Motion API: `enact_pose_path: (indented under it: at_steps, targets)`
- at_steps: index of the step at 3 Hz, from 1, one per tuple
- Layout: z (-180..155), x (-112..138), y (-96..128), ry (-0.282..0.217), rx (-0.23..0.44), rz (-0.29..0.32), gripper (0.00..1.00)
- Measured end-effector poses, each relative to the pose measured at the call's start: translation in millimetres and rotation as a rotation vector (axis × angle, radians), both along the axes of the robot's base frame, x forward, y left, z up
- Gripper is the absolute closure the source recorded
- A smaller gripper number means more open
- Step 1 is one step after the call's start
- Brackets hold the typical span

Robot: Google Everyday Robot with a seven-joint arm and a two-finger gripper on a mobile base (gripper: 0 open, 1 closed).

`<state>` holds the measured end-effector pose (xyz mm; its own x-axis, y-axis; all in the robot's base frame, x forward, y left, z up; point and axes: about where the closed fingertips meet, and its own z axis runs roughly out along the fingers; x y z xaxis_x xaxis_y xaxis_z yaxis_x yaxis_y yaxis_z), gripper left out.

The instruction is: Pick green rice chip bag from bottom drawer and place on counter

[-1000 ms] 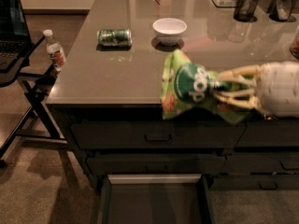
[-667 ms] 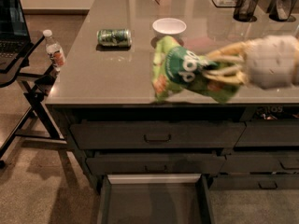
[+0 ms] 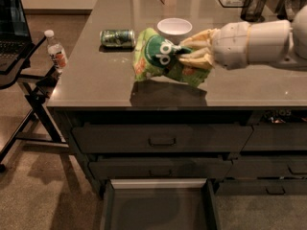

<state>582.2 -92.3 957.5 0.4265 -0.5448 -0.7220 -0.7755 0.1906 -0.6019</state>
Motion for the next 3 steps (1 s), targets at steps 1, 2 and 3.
enact_pose_path:
  at_steps: [1, 2, 3]
  targets:
    - [-11, 28, 5, 0.020, -0.029, -0.126, 1.00]
    - [-28, 44, -5, 0.042, -0.048, -0.291, 1.00]
    - [-33, 67, -26, 0.024, -0.019, -0.449, 1.00]
